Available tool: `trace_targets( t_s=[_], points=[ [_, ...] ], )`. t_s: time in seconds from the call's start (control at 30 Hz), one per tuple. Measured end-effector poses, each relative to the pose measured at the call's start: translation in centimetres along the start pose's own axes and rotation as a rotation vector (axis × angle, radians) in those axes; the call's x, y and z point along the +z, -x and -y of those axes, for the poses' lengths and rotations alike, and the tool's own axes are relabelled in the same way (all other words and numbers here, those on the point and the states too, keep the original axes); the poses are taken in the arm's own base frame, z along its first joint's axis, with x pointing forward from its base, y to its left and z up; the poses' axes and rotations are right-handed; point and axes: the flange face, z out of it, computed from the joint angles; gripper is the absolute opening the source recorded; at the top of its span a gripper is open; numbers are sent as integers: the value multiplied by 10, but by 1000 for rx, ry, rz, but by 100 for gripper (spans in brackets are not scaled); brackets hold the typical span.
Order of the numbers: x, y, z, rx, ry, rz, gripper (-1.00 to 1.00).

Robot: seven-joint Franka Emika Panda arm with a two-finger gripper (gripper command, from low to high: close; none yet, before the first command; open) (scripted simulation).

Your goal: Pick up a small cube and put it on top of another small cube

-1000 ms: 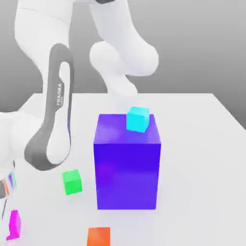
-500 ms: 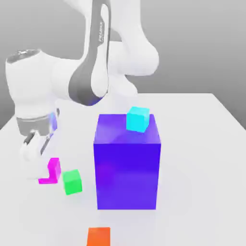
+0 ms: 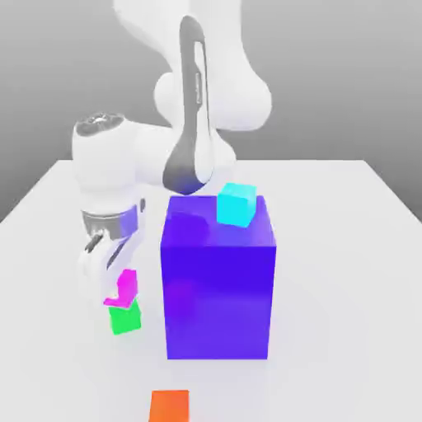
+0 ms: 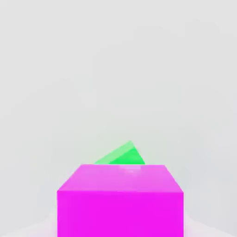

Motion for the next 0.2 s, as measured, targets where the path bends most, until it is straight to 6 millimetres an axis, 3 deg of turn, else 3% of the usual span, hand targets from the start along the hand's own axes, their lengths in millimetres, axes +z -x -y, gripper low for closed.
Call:
trace_targets(
  t_s=[0.13,0.2],
  points=[
    [3,0,-1,0,1,0,100],
    [-5,0,1,-1,1,-2,100]
  ],
)
